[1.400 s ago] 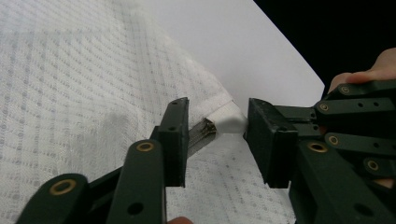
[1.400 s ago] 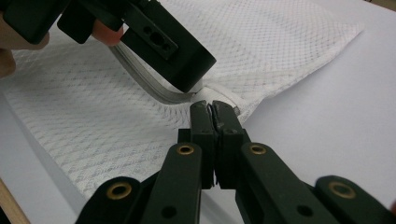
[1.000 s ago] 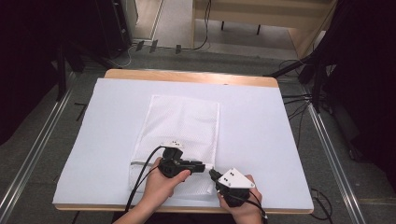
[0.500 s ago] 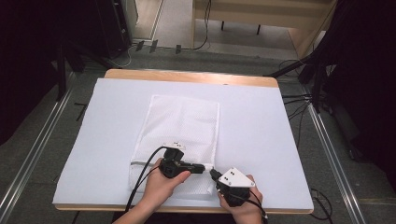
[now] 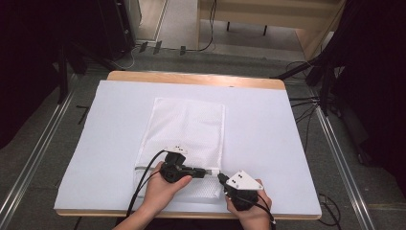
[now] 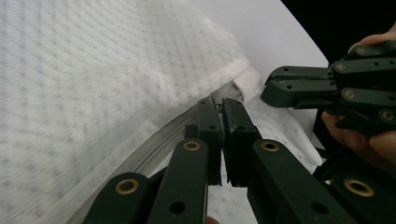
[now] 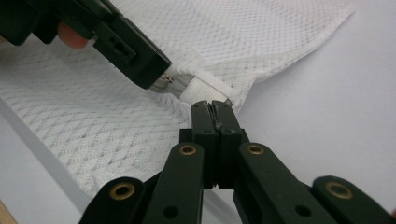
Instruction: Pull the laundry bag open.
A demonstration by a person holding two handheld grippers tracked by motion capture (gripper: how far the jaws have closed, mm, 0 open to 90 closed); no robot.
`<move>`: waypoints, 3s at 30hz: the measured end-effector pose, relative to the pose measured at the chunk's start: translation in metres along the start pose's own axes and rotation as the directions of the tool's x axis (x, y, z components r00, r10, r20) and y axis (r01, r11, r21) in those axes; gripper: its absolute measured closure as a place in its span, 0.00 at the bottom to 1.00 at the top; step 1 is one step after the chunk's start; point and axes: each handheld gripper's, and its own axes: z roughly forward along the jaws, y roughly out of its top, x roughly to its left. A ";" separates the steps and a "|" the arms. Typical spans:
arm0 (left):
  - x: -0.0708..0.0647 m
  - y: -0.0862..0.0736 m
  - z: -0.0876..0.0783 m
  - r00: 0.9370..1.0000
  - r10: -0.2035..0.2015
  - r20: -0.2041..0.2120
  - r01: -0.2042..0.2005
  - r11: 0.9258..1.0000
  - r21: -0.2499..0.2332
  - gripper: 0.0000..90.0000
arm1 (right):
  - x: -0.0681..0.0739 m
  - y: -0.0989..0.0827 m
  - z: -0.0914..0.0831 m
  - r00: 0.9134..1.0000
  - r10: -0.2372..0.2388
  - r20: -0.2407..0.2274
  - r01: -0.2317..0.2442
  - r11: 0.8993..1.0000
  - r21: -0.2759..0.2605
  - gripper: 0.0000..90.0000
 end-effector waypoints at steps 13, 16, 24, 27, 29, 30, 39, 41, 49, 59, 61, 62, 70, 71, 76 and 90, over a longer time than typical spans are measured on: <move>0.015 -0.007 -0.029 0.999 -0.006 -0.052 0.004 1.000 -0.028 0.97 | -0.005 -0.001 -0.001 1.000 -0.004 0.024 0.004 1.000 0.001 1.00; 0.017 -0.009 -0.037 0.998 -0.008 -0.058 0.006 0.999 -0.040 0.97 | -0.007 -0.001 -0.002 1.000 0.000 0.028 0.000 1.000 -0.001 1.00; 0.016 -0.012 -0.048 0.998 0.006 -0.055 -0.009 0.999 -0.053 0.97 | -0.008 -0.001 -0.003 1.000 0.000 0.024 0.000 1.000 -0.003 1.00; 0.017 -0.013 -0.055 0.997 0.008 -0.075 -0.012 0.998 -0.064 0.97 | -0.008 -0.001 -0.003 0.999 -0.007 0.035 0.007 1.000 -0.002 1.00; 0.020 -0.015 -0.061 0.998 -0.005 -0.062 0.001 0.997 -0.072 0.97 | -0.010 -0.001 -0.003 1.000 0.004 0.029 -0.004 1.000 -0.007 1.00; 0.022 -0.017 -0.064 0.998 -0.008 -0.067 0.003 0.997 -0.080 0.97 | -0.010 -0.002 -0.003 0.999 0.013 0.030 -0.013 1.000 -0.007 1.00; 0.024 -0.022 -0.074 0.994 0.016 -0.106 -0.024 0.997 -0.076 0.97 | -0.007 0.000 -0.002 0.999 -0.011 0.042 0.011 1.000 -0.005 1.00; 0.029 -0.023 -0.082 0.995 -0.012 -0.101 0.002 0.995 -0.100 0.97 | -0.012 -0.002 -0.002 0.999 0.003 0.048 -0.003 1.000 -0.002 1.00; 0.042 -0.032 -0.108 0.992 -0.040 -0.119 0.024 0.991 -0.134 0.97 | -0.018 -0.003 -0.003 0.998 0.020 0.060 -0.020 1.000 -0.005 1.00; 0.060 -0.046 -0.138 0.984 -0.081 -0.156 0.054 0.985 -0.166 0.97 | -0.023 -0.005 -0.003 0.997 0.023 0.079 -0.023 1.000 0.003 1.00; 0.063 -0.049 -0.143 0.983 -0.089 -0.158 0.061 0.983 -0.174 0.97 | -0.024 -0.006 -0.004 0.996 0.025 0.081 -0.025 1.000 0.004 1.00; 0.066 -0.052 -0.148 0.983 -0.094 -0.158 0.065 0.982 -0.178 0.97 | -0.025 -0.006 -0.004 0.996 0.029 0.081 -0.029 1.000 0.004 1.00; 0.071 -0.058 -0.156 0.976 -0.088 -0.201 0.051 0.983 -0.179 0.97 | -0.023 -0.005 -0.003 0.996 0.011 0.087 -0.012 1.000 0.010 1.00; 0.073 -0.058 -0.158 0.972 -0.085 -0.217 0.046 0.983 -0.178 0.97 | -0.023 -0.005 -0.003 0.996 0.008 0.088 -0.009 1.000 0.011 1.00; 0.074 -0.060 -0.159 0.975 -0.097 -0.200 0.058 0.980 -0.192 0.97 | -0.022 -0.005 -0.003 0.996 -0.007 0.084 0.006 1.000 0.011 1.00; 0.065 -0.072 -0.171 0.943 -0.011 -0.334 -0.133 0.904 -0.407 0.35 | -0.028 -0.009 -0.007 0.999 0.048 0.003 -0.047 0.998 -0.029 0.92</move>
